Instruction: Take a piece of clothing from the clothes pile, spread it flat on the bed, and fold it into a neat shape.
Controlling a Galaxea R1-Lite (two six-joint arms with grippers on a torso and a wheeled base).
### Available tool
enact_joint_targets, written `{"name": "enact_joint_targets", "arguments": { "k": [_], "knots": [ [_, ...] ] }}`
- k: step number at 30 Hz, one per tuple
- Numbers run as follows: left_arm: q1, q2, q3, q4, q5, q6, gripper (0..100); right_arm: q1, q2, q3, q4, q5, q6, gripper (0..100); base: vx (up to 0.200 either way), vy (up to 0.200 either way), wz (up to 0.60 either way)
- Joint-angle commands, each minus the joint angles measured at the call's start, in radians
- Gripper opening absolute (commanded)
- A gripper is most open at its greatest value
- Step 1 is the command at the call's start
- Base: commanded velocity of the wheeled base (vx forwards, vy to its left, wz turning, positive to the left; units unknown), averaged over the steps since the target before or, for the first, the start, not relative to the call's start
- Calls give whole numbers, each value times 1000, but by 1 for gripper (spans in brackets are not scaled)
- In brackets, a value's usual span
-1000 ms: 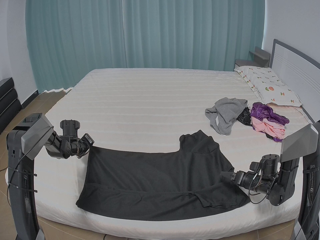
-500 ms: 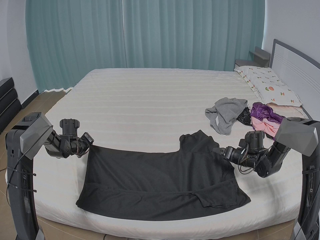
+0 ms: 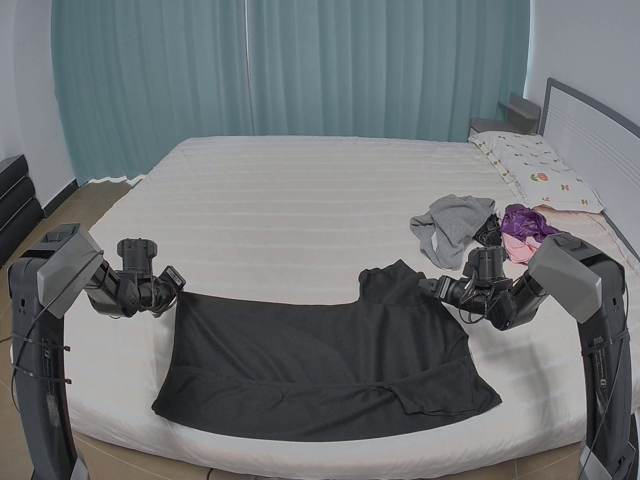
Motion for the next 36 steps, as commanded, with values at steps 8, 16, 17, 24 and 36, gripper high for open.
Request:
{"name": "enact_joint_targets", "arguments": {
  "k": [8, 16, 17, 24, 36],
  "knots": [
    [5, -9, 5, -1, 0, 3, 0, -5, 10, -4, 56, -32, -1, 0, 0, 0, 0],
    [6, -16, 7, 2, 0, 3, 0, -5, -87, 60, 171, -23, -4, 0, 0, 0, 0],
    [6, -18, 7, 3, 0, 3, 0, -3, -88, 62, 184, -23, -4, 0, 0, 0, 0],
    [5, -18, 9, 5, 0, 5, 0, 5, -70, 51, 214, -22, -12, 100, 0, 0, 0],
    [5, -19, 10, 8, 0, 3, 0, 6, -22, -185, 326, -11, 65, 100, 0, 0, 0]
  ]
}}
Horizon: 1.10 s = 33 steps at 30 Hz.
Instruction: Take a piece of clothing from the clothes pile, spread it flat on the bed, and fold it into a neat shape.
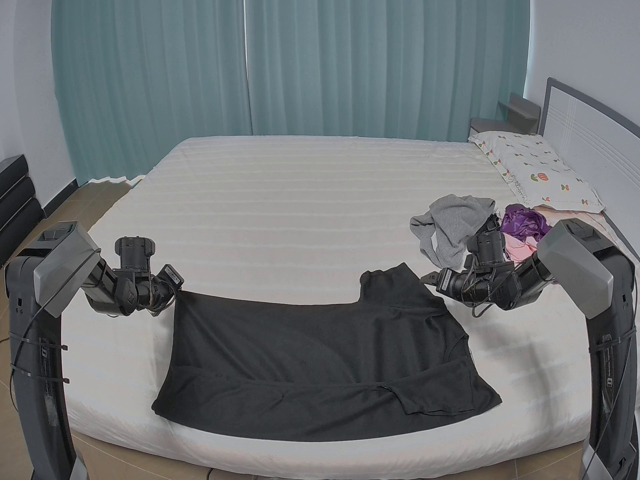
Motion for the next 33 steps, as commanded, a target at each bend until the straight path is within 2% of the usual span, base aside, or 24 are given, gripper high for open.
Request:
{"name": "enact_joint_targets", "arguments": {
  "k": [1, 5, 17, 18, 33],
  "knots": [
    [-1, -5, 8, -2, 0, 1, 0, 2, 85, -158, 70, 0, 93, 100, 0, 0, 0],
    [0, -16, 13, -2, 0, 1, 0, 2, 153, -230, 88, 0, 140, 100, 0, 0, 0],
    [-1, -14, 13, -2, 0, 1, 0, 19, 190, -235, 29, -8, 136, 100, 0, 0, 0],
    [-1, -16, 13, -2, 0, 1, 0, 21, 191, -233, 26, -10, 132, 0, 0, 0, 0],
    [-1, -17, 11, -3, 0, 1, 0, 8, 168, -224, -17, -74, 103, 0, 0, 0, 0]
  ]
}}
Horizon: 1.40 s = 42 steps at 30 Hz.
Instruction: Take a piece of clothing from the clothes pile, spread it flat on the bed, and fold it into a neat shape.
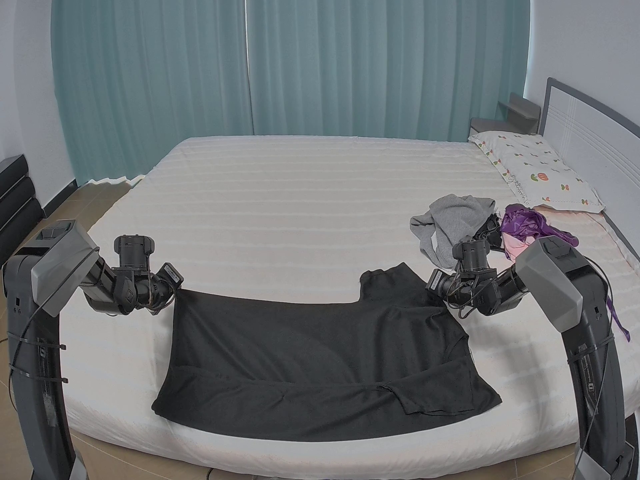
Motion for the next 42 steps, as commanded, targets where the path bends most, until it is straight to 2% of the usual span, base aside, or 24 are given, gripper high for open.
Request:
{"name": "enact_joint_targets", "arguments": {
  "k": [1, 13, 21, 42],
  "knots": [
    [1, -7, 1, -1, 0, 0, 0, -1, -20, 6, -31, -8, 2, 0, 0, 0, 0],
    [8, -39, -6, 4, 0, -8, 0, -14, -87, 64, -129, -17, 18, 0, 0, 0, 0],
    [13, -47, -2, -4, 2, -14, 0, -23, -126, 70, -179, -19, 59, 0, 0, 0, 0],
    [19, -71, 11, -2, 3, -34, 0, -26, -164, 165, -249, -17, 51, 0, 0, 0, 0]
  ]
}}
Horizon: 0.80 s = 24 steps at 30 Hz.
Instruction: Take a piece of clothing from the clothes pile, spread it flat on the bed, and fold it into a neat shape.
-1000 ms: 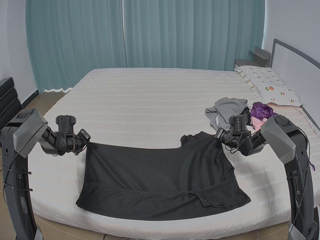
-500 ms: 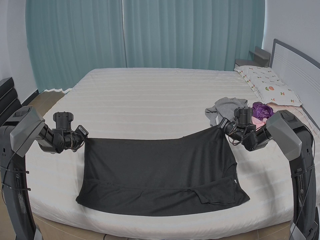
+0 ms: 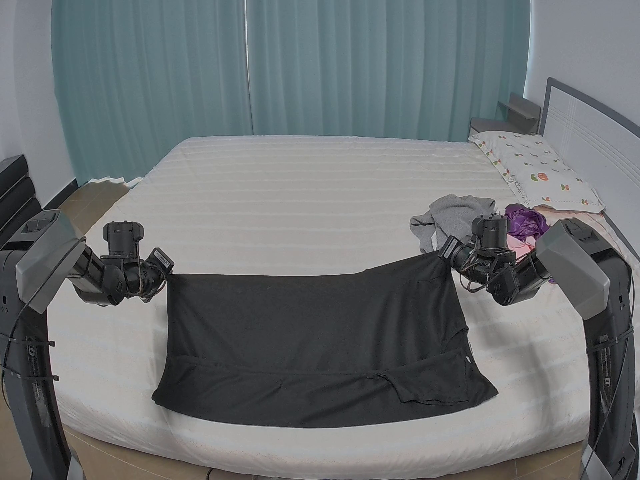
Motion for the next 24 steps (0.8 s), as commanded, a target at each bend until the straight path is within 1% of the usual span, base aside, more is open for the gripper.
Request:
{"name": "enact_joint_targets", "arguments": {
  "k": [1, 6, 8, 12, 14, 18, 20, 21, 23, 24],
  "knots": [
    [-1, 3, 0, 2, 0, 1, 0, -3, -9, 17, 2, 1, -1, 0, 0, 0, 0],
    [-5, -11, 34, 6, -3, 4, 0, -12, -43, 71, 3, 24, 3, 0, 0, 0, 0],
    [-3, -42, 52, 7, -4, 4, 0, -17, -68, 115, -2, 52, 7, 0, 0, 0, 0],
    [-3, -66, 85, 6, -4, 4, 0, -26, -101, 160, -3, 65, 11, 0, 0, 0, 0],
    [-5, -83, 125, 2, -4, 7, 0, -34, -127, 204, -5, 82, 11, 0, 0, 0, 0],
    [-3, -105, 152, -1, -4, 7, 0, -37, -160, 307, -58, 127, 10, 0, 0, 0, 0],
    [-3, -120, 175, 4, -4, 8, 0, -35, -164, 355, -92, 127, -1, 0, 0, 0, 0],
    [-3, -129, 210, -1, -9, 13, 0, -35, -169, 384, -118, 127, -1, 0, 0, 0, 0],
    [-3, -132, 269, -8, -21, 42, 0, -37, -190, 439, -135, 131, -3, 0, 0, 0, 0],
    [-3, -131, 276, -8, -24, 51, 0, -37, -195, 456, -137, 134, -3, 0, 0, 0, 0]
  ]
}}
